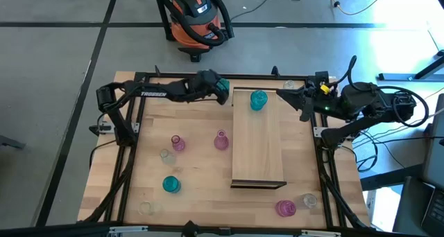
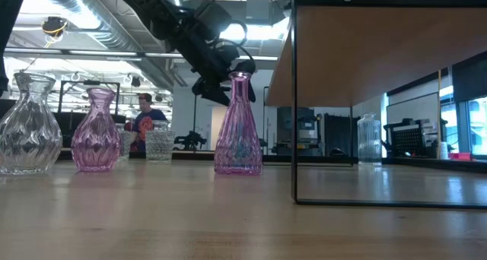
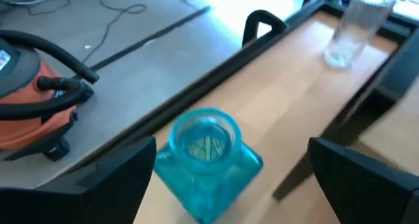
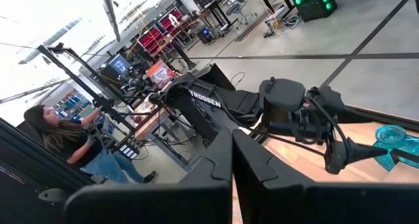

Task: Sort vases onto shelf
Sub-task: Put the blue vase on the shelf aligned with the other blue vase

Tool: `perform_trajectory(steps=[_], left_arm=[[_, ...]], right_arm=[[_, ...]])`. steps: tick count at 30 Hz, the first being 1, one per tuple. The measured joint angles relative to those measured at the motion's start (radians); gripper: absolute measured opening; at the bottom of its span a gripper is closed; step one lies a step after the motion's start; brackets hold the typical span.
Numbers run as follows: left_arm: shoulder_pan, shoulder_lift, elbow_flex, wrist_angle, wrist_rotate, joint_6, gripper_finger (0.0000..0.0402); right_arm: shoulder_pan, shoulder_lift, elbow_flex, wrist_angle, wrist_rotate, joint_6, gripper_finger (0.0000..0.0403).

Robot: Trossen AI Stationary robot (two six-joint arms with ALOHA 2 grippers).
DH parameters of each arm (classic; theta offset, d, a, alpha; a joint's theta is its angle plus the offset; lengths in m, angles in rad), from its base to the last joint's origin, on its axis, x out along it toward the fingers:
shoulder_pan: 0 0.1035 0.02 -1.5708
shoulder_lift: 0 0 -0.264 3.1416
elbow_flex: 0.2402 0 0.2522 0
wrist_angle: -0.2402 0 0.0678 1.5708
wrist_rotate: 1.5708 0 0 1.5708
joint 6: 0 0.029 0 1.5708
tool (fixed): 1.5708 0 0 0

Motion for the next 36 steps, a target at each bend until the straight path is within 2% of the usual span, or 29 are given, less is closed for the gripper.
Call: perform_trajectory(steps=[7, 15, 30, 36], left_arm=[[0.045, 0.0, 0.0, 0.0, 0.013, -0.075, 0.0393], [0.052, 0.066, 0.002, 0.016, 0.133, -0.078, 0.0393], [0.051, 0.083, 0.002, 0.062, 0.081, -0.07, 0.0392], [0.052, 0.125, 0.002, 0.104, 0.088, -0.079, 0.0371]], right_arm=[[0.0, 0.0, 0.0, 0.0, 0.001, 0.0, 0.0001], [0.0, 0.0, 0.0, 0.001, 0.002, -0.003, 0.0001], [0.0, 0.0, 0.0, 0.002, 0.001, 0.002, 0.0001], [0.0, 0.0, 0.0, 0.004, 0.001, 0.003, 0.0001]])
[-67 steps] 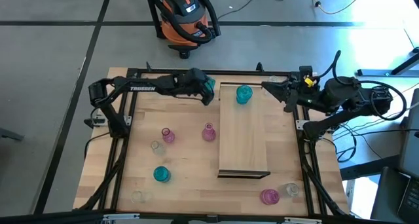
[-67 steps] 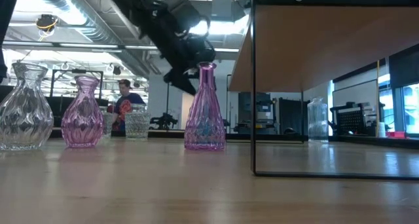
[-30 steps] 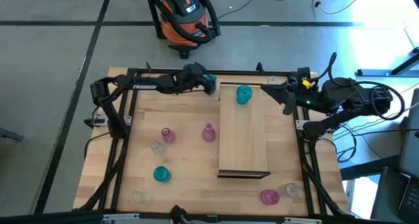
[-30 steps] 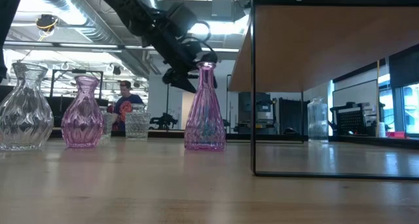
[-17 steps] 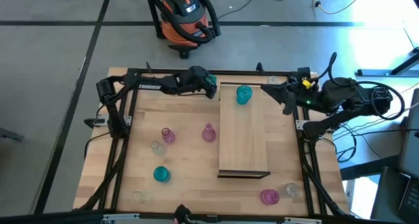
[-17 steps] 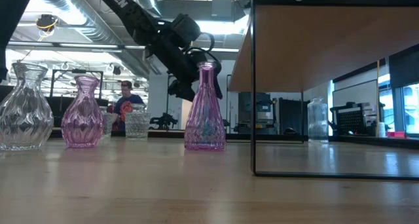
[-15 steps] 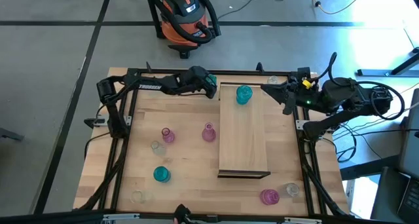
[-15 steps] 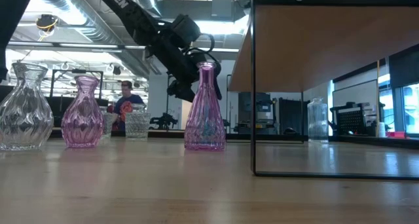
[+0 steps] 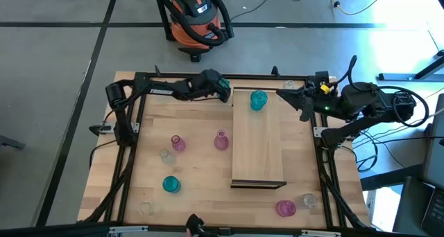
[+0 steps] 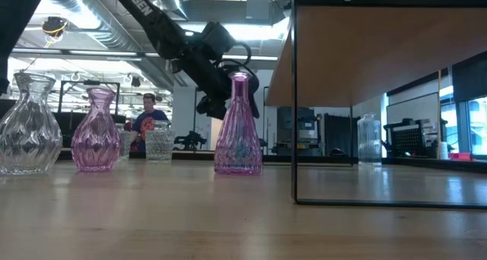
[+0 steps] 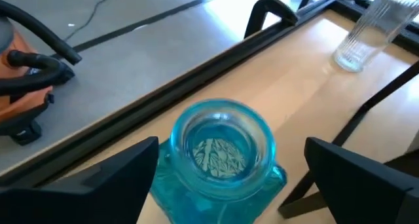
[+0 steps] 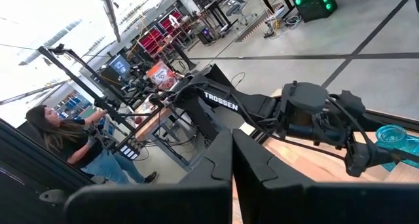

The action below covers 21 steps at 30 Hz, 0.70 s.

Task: Sort vases onto shelf
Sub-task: Put the blue vase on the shelf aligned with the other blue vase

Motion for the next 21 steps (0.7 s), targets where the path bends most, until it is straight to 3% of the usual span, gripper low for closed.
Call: perform_trajectory(steps=[10, 21], left_arm=[[0.0, 0.012, 0.0, 0.004, -0.019, -0.041, 0.0304], [-0.036, 0.006, 0.0, -0.011, -0.057, -0.042, 0.0194]], right_arm=[[0.0, 0.0, 0.0, 0.007, -0.002, 0.002, 0.0001], [0.0, 0.0, 0.0, 0.005, -0.003, -0.001, 0.0001]])
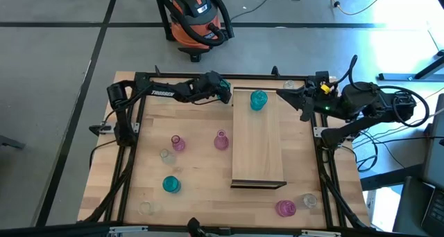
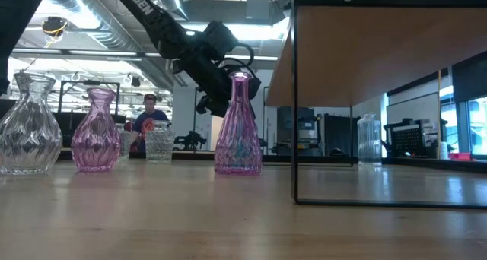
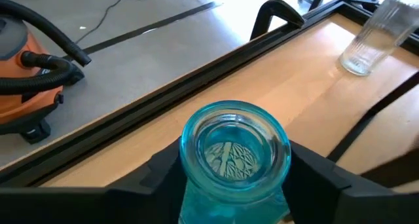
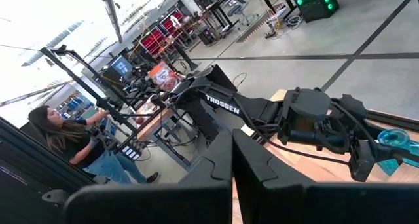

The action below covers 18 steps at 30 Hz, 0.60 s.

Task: Sort vases onto shelf
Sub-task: Put the blue vase on the shelf aligned with the other blue vase

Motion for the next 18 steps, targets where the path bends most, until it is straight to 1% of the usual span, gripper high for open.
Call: perform_trajectory(steps=[5, 10, 15, 18], left_arm=[[-0.017, 0.0, 0.0, 0.0, 0.008, -0.008, 0.0181], [-0.037, -0.008, -0.001, -0.007, 0.005, -0.009, 0.0178], [-0.055, -0.025, -0.003, -0.026, -0.015, -0.01, 0.0159], [-0.056, -0.025, -0.003, -0.038, -0.017, -0.011, 0.0157]], right_arm=[[0.0, 0.0, 0.0, -0.011, 0.0, 0.0, 0.0001], [0.0, 0.0, 0.0, -0.027, 0.0, 0.0, 0.0001], [0.0, 0.0, 0.0, -0.033, -0.001, -0.001, 0.0001], [0.0, 0.0, 0.0, -0.036, -0.008, -0.001, 0.0001]])
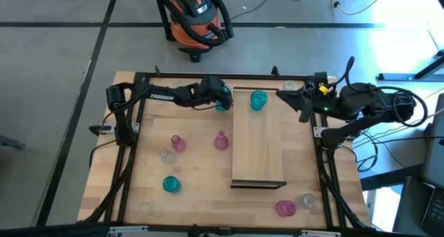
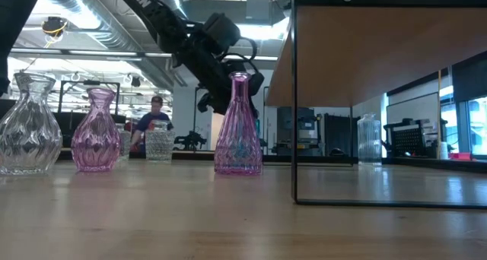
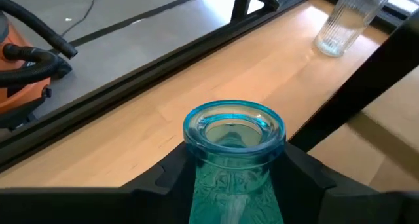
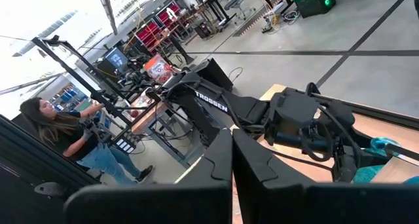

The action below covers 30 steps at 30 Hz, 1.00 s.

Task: Sort vases onto shelf
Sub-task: Put the blue vase on the shelf aligned with the other blue vase

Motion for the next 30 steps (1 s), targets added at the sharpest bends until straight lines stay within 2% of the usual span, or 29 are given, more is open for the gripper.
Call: perform_trajectory(steps=[5, 20, 30], left_arm=[[-0.002, -0.003, 0.001, -0.03, 0.002, -0.026, 0.0167], [-0.014, -0.016, 0.001, -0.047, 0.016, -0.023, 0.0162], [-0.026, -0.1, 0.001, -0.054, 0.025, 0.015, 0.0162]], right_arm=[[0.0, 0.0, 0.0, -0.018, 0.0, 0.0, 0.0001], [0.0, 0.0, 0.0, -0.017, -0.017, 0.0, 0.0001], [0.0, 0.0, 0.0, -0.017, -0.016, 0.0, 0.0001]])
